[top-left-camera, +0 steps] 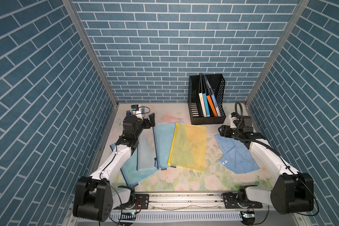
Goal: Wipe the document bag
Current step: Pick up the document bag.
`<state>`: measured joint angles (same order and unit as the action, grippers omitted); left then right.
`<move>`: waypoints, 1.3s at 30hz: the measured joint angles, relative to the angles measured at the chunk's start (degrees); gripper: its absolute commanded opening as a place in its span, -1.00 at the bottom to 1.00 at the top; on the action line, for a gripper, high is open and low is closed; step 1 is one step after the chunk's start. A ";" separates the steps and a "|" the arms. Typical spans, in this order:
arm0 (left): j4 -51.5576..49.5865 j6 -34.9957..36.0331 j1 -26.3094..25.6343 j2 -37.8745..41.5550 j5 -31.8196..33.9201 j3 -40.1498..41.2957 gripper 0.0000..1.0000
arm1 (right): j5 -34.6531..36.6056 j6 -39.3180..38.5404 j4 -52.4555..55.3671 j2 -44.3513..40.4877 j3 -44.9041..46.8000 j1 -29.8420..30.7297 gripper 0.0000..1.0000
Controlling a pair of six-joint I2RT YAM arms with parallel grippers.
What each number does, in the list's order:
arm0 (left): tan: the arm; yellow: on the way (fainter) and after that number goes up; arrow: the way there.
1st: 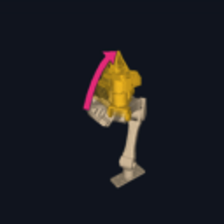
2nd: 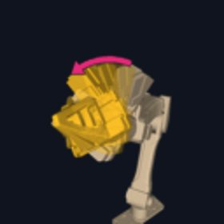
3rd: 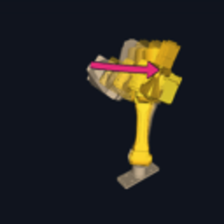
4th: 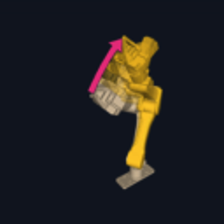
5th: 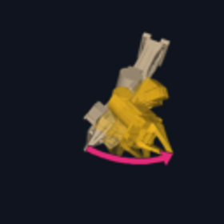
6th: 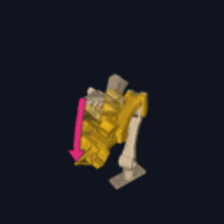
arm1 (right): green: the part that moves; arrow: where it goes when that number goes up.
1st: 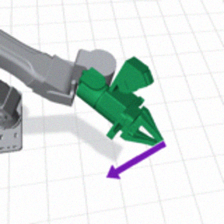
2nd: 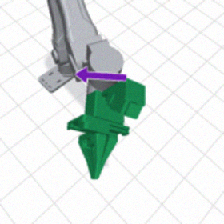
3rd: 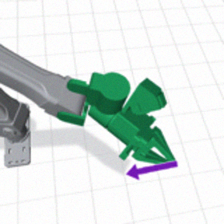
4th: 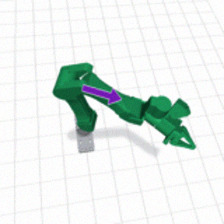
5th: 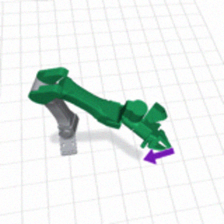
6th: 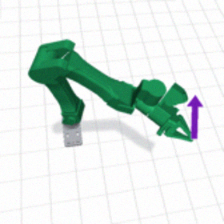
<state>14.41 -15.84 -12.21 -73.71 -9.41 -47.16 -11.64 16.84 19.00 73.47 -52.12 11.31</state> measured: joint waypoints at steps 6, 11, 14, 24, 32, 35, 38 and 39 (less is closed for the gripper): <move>-4.72 -4.04 -7.41 -14.58 -7.89 -5.22 0.74 | -0.11 3.41 2.78 4.48 -0.02 7.69 0.42; -7.96 -6.08 -9.51 -23.87 -9.88 -6.91 0.73 | -0.28 5.66 3.30 10.10 -0.26 11.69 0.31; -9.14 -6.75 -9.97 -27.45 -11.13 -8.31 0.73 | -0.44 6.58 3.23 12.87 -0.76 14.14 0.30; -11.08 -7.28 -12.28 -35.01 -12.94 -13.62 0.75 | -0.90 7.93 2.64 19.93 -2.27 17.29 0.22; -8.48 -8.68 -12.66 -35.43 -18.78 -12.68 0.75 | -3.58 9.94 0.50 25.07 -3.58 17.31 0.08; -5.33 -9.53 -12.94 -35.45 -21.16 -11.06 0.75 | -4.28 10.36 -0.13 25.70 -4.02 17.40 0.08; -2.45 -10.62 -12.90 -35.45 -22.93 -9.68 0.70 | -4.55 10.40 -0.33 25.77 -4.02 17.40 0.07; -1.88 -10.88 -12.92 -35.45 -23.52 -9.31 0.67 | -4.81 10.40 -0.57 25.90 -4.02 17.42 0.08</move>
<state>12.53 -26.72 -25.12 -109.16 -32.93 -56.47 -16.45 27.24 18.44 99.37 -56.14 28.73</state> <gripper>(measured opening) 0.854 0.539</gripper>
